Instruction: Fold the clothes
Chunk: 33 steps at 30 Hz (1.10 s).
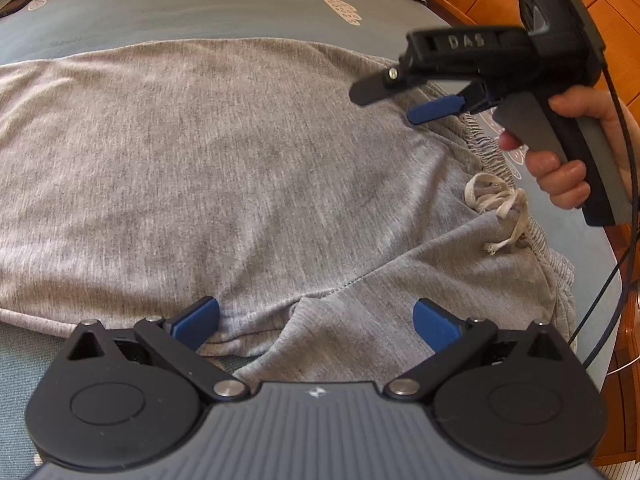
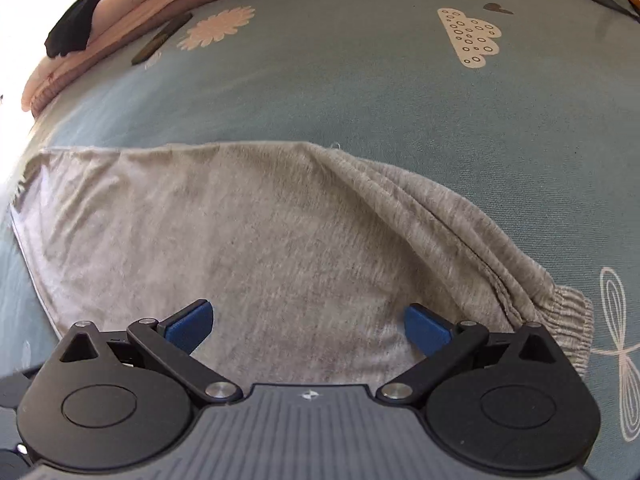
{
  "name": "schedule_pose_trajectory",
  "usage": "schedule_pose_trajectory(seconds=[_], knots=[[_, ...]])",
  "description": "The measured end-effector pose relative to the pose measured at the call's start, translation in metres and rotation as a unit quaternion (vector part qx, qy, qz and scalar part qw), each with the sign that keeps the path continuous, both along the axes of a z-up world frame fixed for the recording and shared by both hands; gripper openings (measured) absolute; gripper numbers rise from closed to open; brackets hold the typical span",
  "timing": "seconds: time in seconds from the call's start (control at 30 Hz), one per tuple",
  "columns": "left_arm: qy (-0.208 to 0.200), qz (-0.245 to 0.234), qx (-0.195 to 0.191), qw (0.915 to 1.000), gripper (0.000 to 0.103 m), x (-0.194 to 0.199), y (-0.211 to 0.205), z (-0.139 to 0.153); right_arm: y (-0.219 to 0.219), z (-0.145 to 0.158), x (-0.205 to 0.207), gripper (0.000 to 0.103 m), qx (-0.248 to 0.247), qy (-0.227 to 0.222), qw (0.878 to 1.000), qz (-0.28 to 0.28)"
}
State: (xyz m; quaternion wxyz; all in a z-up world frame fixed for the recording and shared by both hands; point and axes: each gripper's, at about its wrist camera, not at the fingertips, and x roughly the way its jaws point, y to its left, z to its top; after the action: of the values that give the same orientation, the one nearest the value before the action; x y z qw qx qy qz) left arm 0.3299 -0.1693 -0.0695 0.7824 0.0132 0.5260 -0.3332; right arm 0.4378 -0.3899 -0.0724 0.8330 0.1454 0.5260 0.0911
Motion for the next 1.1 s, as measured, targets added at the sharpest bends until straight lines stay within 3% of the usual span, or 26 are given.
schedule_pose_trajectory(seconds=[0.1, 0.23, 0.43, 0.57, 0.67, 0.73, 0.83, 0.93, 1.03, 1.1], knots=[[-0.019, -0.021, 0.01, 0.9995, 0.102, -0.006, -0.002, -0.001, 0.017, 0.021, 0.011, 0.103, 0.029, -0.042, 0.998, 0.021], [-0.024, -0.007, -0.008, 0.9996, 0.102, -0.01, 0.004, -0.002, 0.06, 0.036, 0.042, 0.103, 0.059, -0.083, 0.99, 0.096], [-0.022, 0.012, -0.052, 0.9983, 0.102, -0.011, 0.017, -0.004, 0.127, 0.005, 0.093, 0.103, 0.072, -0.061, 0.977, 0.192], [-0.013, 0.035, -0.096, 0.9947, 0.102, -0.008, 0.029, -0.007, 0.141, -0.016, 0.108, 0.103, -0.015, -0.042, 0.982, 0.186], [0.004, 0.057, -0.14, 0.9885, 0.102, -0.004, 0.042, -0.011, 0.129, -0.008, 0.112, 0.103, 0.017, -0.043, 0.989, 0.139], [0.011, 0.063, -0.159, 0.9853, 0.102, -0.002, 0.047, -0.012, 0.136, -0.001, 0.112, 0.103, 0.036, -0.047, 0.987, 0.15], [0.008, 0.049, -0.155, 0.9866, 0.102, 0.0, 0.045, -0.012, 0.166, 0.005, 0.112, 0.103, 0.037, -0.056, 0.975, 0.211], [-0.012, 0.021, -0.128, 0.9915, 0.102, -0.004, 0.036, -0.009, 0.194, -0.005, 0.117, 0.103, 0.031, -0.043, 0.965, 0.257], [-0.028, 0.007, -0.11, 0.9936, 0.102, -0.009, 0.03, -0.008, 0.201, -0.021, 0.124, 0.103, 0.009, -0.025, 0.967, 0.254], [-0.033, -0.009, -0.096, 0.9948, 0.102, -0.009, 0.026, -0.007, 0.196, -0.014, 0.123, 0.103, -0.006, -0.041, 0.97, 0.241]])
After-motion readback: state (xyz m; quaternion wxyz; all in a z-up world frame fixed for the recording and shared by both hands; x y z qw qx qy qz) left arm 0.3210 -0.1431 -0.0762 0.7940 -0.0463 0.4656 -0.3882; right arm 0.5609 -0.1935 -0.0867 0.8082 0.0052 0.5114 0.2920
